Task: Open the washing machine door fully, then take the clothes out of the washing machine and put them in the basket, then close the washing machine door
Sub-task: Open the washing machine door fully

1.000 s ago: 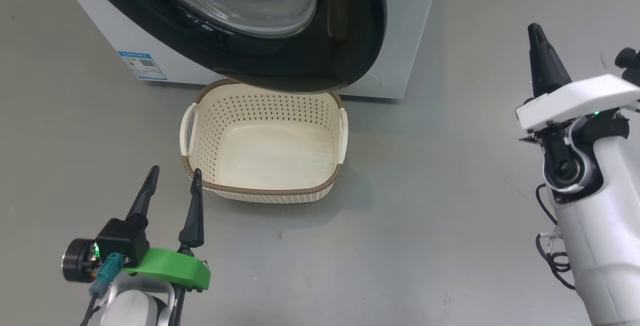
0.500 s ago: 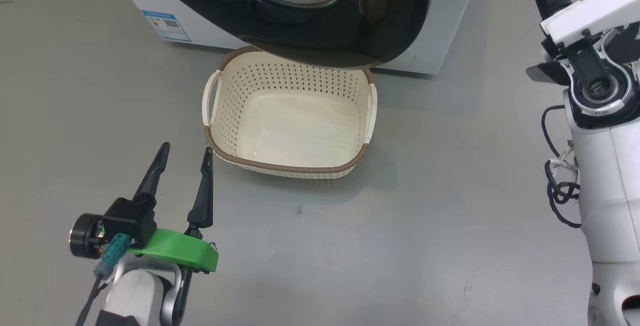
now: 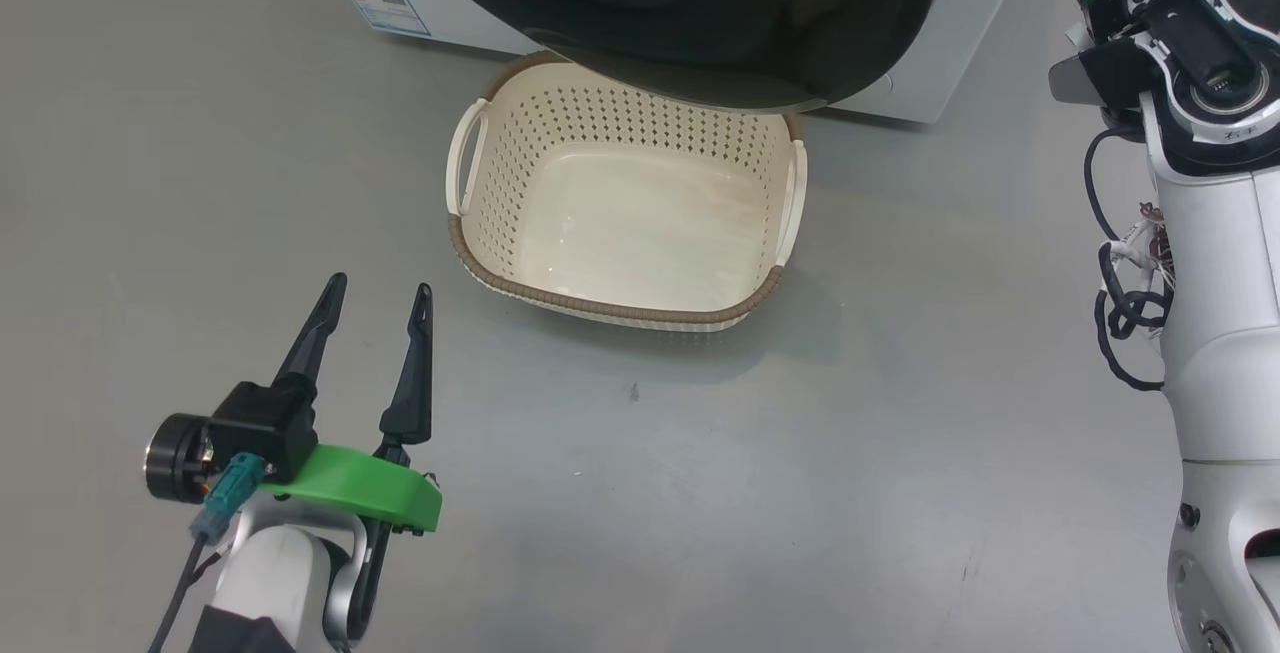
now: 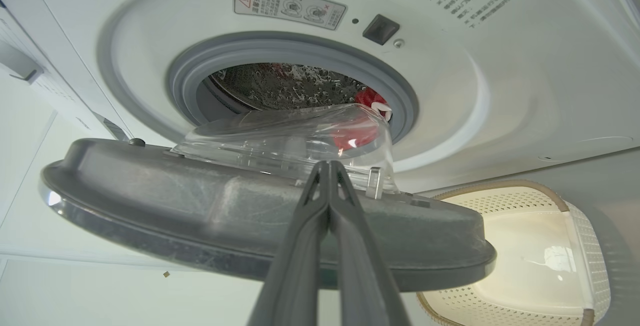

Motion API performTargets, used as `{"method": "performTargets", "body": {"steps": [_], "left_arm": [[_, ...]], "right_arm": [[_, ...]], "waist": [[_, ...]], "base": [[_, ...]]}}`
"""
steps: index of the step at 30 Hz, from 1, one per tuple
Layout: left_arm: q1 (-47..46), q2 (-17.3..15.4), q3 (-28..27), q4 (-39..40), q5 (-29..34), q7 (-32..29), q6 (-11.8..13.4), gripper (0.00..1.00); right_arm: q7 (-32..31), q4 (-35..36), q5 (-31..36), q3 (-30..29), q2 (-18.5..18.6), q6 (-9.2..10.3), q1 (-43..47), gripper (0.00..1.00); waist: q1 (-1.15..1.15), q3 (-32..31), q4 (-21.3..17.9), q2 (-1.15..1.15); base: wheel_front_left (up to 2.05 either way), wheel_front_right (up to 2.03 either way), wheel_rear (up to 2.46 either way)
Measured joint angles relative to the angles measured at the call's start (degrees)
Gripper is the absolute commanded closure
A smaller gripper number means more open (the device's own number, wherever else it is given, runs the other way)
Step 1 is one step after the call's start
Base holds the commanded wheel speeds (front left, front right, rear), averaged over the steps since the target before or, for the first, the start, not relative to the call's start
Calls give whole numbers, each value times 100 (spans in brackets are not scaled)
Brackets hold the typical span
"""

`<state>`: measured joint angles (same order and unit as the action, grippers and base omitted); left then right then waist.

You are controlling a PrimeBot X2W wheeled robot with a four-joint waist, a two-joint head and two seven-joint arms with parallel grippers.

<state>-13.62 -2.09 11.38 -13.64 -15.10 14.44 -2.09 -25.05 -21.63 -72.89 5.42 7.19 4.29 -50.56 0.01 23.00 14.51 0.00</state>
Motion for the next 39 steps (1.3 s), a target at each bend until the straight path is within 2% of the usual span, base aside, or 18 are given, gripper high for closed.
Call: {"method": "performTargets", "body": {"steps": [7, 14, 39], "left_arm": [[-141, 19, 11, 0, -59, 0, 0, 0], [-221, 31, 51, -9, -103, 0, 1, 0], [-286, 45, 107, -83, -155, 0, 38, 0]], "right_arm": [[-321, -186, -81, 7, 11, 140, -220, 100], [-592, -374, -281, -34, 4, 191, -426, 100], [-1363, -926, -837, -94, -54, 250, -470, 100]], "waist": [[0, 126, 92, 0], [0, 226, 163, 0], [0, 62, 221, 0]], "base": [[0, 0, 0], [0, 0, 0], [0, 0, 0]]}}
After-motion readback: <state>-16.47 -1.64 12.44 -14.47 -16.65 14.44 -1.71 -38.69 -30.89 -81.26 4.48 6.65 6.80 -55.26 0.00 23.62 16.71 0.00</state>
